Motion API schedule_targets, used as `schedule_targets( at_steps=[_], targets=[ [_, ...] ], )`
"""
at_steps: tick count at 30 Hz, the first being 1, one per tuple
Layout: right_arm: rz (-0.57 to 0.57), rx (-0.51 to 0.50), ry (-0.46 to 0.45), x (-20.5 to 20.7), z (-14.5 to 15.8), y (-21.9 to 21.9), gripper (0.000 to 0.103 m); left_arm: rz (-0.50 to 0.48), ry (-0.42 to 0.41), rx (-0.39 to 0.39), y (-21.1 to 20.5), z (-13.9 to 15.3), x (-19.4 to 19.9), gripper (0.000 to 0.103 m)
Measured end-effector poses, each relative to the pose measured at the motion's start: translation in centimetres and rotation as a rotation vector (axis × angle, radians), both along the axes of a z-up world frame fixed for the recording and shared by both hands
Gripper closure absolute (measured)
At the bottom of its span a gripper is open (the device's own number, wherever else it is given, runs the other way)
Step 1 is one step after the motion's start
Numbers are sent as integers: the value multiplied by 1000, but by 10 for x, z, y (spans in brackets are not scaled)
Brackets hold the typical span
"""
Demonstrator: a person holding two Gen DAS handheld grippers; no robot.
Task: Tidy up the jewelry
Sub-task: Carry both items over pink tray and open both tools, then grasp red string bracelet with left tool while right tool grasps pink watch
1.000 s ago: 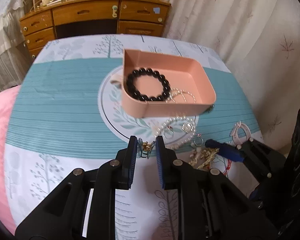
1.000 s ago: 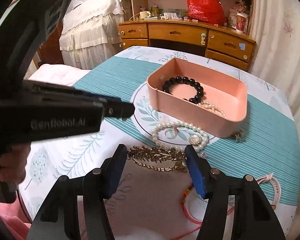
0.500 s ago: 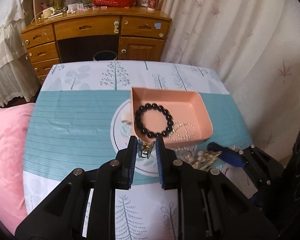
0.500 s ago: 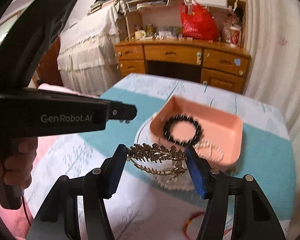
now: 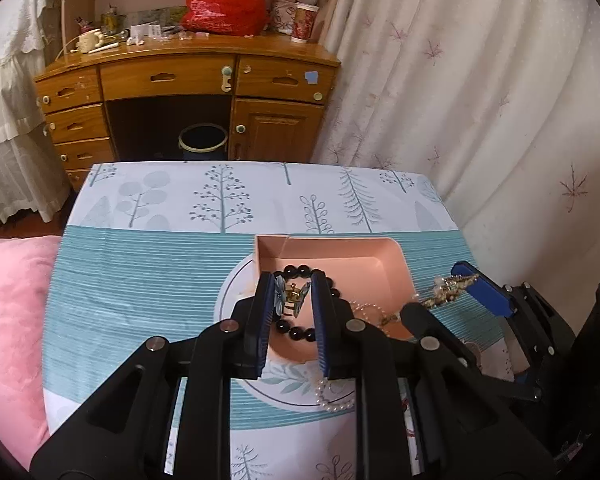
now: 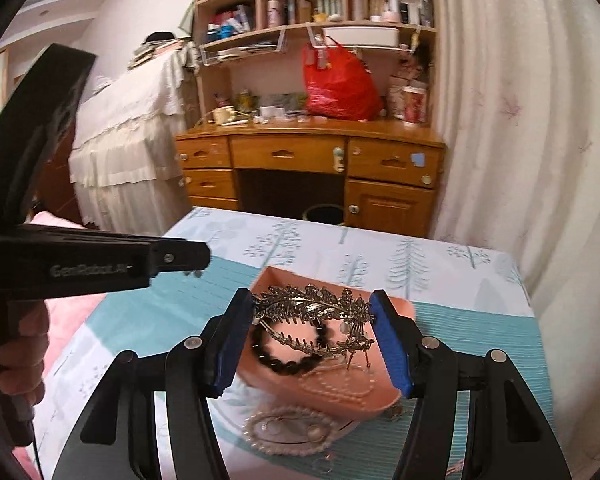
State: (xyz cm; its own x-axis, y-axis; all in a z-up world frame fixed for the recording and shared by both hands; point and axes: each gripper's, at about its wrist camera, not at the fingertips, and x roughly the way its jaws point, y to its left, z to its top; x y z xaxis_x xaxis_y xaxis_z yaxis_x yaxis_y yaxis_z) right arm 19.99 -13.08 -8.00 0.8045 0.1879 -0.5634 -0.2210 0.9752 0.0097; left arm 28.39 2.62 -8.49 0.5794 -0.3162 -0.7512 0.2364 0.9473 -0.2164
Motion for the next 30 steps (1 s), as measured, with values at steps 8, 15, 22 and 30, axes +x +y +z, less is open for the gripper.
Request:
schedule_targets(
  at_steps=[8,15,22,30],
  targets=[
    [-56,-41,64,20,-25,-14,16,-49,50,37,-27,-21,11,86],
    [-105,-73,93,19,-41,-19,15,-70,63,11,-28,-24,12,46],
    [-173,-12,152,12,-54,-27,8,-51,91,45,-18,-36,7,42],
    [-264,200,334,-16,-95,-30,7,-115,171,134,-4,-77,-21,28]
  ],
)
